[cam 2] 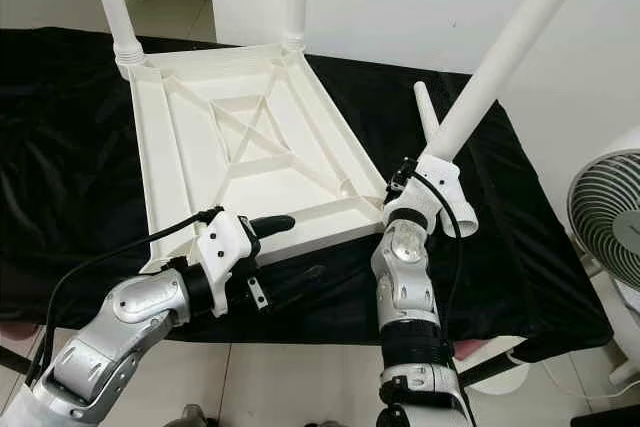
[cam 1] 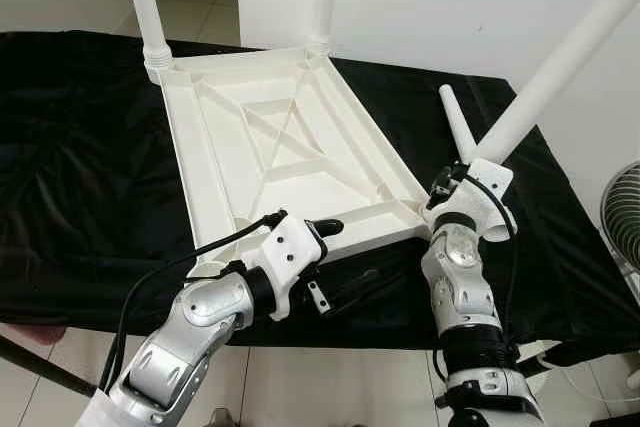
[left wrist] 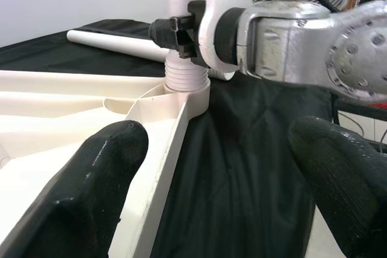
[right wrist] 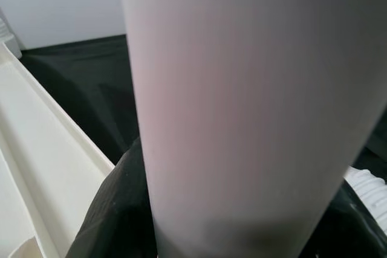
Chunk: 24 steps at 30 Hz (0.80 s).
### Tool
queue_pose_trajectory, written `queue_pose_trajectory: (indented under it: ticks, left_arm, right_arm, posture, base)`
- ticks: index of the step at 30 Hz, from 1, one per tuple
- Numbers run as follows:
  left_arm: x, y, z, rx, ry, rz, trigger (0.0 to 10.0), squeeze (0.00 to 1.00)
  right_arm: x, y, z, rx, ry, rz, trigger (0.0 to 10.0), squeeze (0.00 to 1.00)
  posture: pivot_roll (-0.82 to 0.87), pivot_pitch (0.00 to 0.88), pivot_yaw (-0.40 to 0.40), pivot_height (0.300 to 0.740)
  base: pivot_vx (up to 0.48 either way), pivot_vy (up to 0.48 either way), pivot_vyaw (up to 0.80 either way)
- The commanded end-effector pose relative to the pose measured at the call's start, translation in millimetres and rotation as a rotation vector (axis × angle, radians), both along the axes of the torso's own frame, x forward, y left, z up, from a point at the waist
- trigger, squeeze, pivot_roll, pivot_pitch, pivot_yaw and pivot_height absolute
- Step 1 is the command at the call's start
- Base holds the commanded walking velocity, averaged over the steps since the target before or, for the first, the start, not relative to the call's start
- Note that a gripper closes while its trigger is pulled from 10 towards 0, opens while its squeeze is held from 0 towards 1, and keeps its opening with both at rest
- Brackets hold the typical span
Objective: Building children table
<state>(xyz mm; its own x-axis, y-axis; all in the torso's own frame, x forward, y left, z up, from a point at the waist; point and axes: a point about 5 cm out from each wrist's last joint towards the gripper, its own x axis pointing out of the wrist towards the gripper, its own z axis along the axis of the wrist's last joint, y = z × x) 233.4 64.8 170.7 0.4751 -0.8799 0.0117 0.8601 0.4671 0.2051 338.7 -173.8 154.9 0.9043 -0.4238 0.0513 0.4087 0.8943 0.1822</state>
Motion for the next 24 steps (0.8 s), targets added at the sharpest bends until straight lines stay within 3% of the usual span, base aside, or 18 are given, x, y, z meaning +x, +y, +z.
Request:
queue_pose_trajectory:
  ticks: [1,9,10,12,13,18,20,22,23,24]
  left_arm:
    - [-2.6,-1.9,-1.7,0.005,0.007,-0.002,10.0,0.00]
    - [-3.1,-1.7,-2.1,0.004,0.009,0.001,10.0,0.00]
    - [-3.1,-1.6,-2.1,0.005,0.008,0.001,10.0,0.00]
    - [-3.1,-1.6,-2.0,0.005,0.008,0.001,10.0,0.00]
    - [-2.9,-1.6,-2.0,0.005,0.008,0.001,10.0,0.00]
    - [-2.5,-1.6,-2.3,0.006,0.008,0.001,10.0,0.00]
    - [-1.5,-2.2,-2.5,0.005,0.008,0.002,10.0,0.00]
    - [-1.4,-2.4,-2.5,0.005,0.008,0.002,10.0,0.00]
    - [-0.9,-2.4,-2.7,0.006,0.008,0.005,10.0,0.00]
    - [-0.9,-2.4,-2.7,0.006,0.008,0.005,10.0,0.00]
  right_arm:
    - [-1.0,-12.5,-15.2,0.042,0.086,-0.056,10.0,0.00]
    - [-1.8,-12.9,-16.6,0.032,0.090,-0.054,10.0,0.00]
    - [-2.2,-12.4,-14.9,0.026,0.070,-0.037,10.0,0.72]
    - [-2.2,-12.1,-13.6,0.022,0.057,-0.024,10.0,0.72]
    - [-1.9,-11.4,-11.6,0.026,0.037,0.005,10.0,1.00]
    - [-1.9,-12.0,-4.3,0.019,-0.021,0.081,10.0,1.00]
    - [-2.2,-23.2,3.2,-0.025,-0.060,0.178,10.0,1.00]
    - [-2.2,-25.7,4.1,-0.043,-0.059,0.192,10.0,1.00]
    - [-1.8,-27.4,4.1,-0.055,-0.053,0.228,10.0,0.77]
    - [-1.8,-27.4,4.1,-0.055,-0.053,0.228,10.0,0.77]
  posture:
    - [0.13,0.054,-0.077,0.740]
    - [0.13,0.053,-0.075,0.740]
    - [0.13,0.055,-0.076,0.740]
    - [0.13,0.055,-0.076,0.740]
    - [0.13,0.055,-0.076,0.740]
    - [0.12,0.057,-0.074,0.740]
    - [0.12,0.059,-0.075,0.740]
    - [0.12,0.059,-0.075,0.740]
    - [0.12,0.061,-0.074,0.740]
    - [0.12,0.061,-0.074,0.740]
  base:
    - [0.000,0.000,0.00]
    - [0.000,0.000,0.00]
    - [0.000,0.000,0.00]
    - [0.000,0.000,0.00]
    - [0.000,0.000,0.00]
    - [0.000,0.000,0.00]
    - [0.000,0.000,0.00]
    - [0.000,0.000,0.00]
    - [0.000,0.000,0.00]
    - [0.000,0.000,0.00]
